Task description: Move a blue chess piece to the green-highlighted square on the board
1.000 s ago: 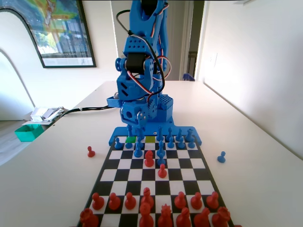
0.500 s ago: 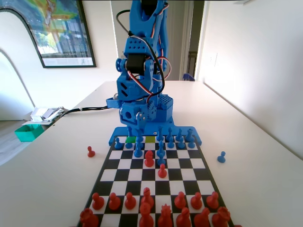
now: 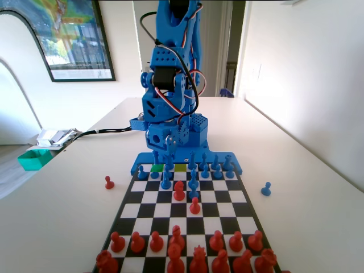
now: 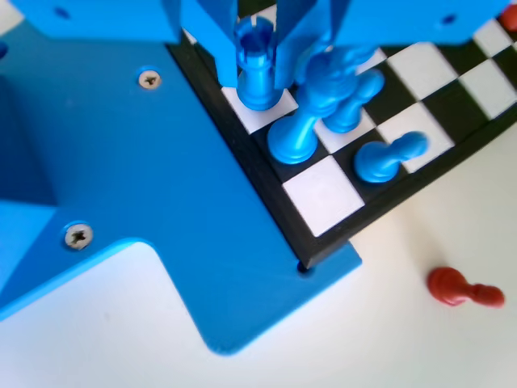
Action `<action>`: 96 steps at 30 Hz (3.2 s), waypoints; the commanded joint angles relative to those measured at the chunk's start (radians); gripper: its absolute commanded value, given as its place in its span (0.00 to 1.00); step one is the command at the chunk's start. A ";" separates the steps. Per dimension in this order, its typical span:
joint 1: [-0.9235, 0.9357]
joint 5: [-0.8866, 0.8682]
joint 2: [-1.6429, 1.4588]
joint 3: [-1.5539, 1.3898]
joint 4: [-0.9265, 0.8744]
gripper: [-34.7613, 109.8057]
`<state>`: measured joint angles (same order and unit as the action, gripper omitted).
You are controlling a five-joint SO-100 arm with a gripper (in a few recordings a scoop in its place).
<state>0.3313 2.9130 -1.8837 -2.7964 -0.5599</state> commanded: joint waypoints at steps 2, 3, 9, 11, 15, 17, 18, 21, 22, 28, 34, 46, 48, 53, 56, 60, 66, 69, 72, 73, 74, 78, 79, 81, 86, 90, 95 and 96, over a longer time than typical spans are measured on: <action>-0.002 0.827 -0.002 0.000 -0.006 0.25; -0.002 0.827 -0.002 0.000 -0.005 0.25; -0.002 0.821 -0.002 0.008 -0.009 0.26; -0.002 0.824 -0.002 0.012 -0.014 0.27; -0.002 0.825 -0.002 0.029 -0.037 0.29; -0.006 0.818 -0.002 0.035 -0.044 0.29; -0.006 0.818 -0.002 0.040 -0.048 0.29; -0.005 0.822 -0.002 0.046 -0.052 0.30; -0.005 0.822 -0.002 0.049 -0.054 0.31; -0.006 0.816 -0.002 0.100 -0.117 0.31; -0.012 0.799 -0.003 0.172 -0.206 0.31; -0.043 0.742 -0.028 0.357 -0.433 0.31; -0.051 0.739 -0.038 0.387 -0.474 0.31; -0.061 0.787 -0.051 0.454 -0.557 0.31; -0.066 0.828 -0.064 0.488 -0.609 0.29; -0.106 0.798 -0.083 0.537 -0.667 0.29; -0.167 0.670 -0.104 0.632 -0.755 0.28; -0.201 0.572 -0.118 0.683 -0.795 0.26; -0.229 0.479 -0.138 0.715 -0.811 0.25; -0.239 0.443 -0.143 0.726 -0.819 0.25; -0.247 0.413 -0.147 0.739 -0.828 0.25; -0.281 0.291 -0.169 0.782 -0.851 0.25; -0.291 0.252 -0.175 0.793 -0.851 0.25; -0.319 0.156 -0.195 0.810 -0.845 0.25; -0.348 0.005 -0.247 0.830 -0.856 0.25; -0.362 -0.109 -0.293 0.831 -0.867 0.25; -0.373 -0.264 -0.337 0.830 -0.868 0.25; -0.376 -0.296 -0.344 0.830 -0.865 0.25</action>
<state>-0.0307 2.6998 -2.1537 -2.0279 -1.4128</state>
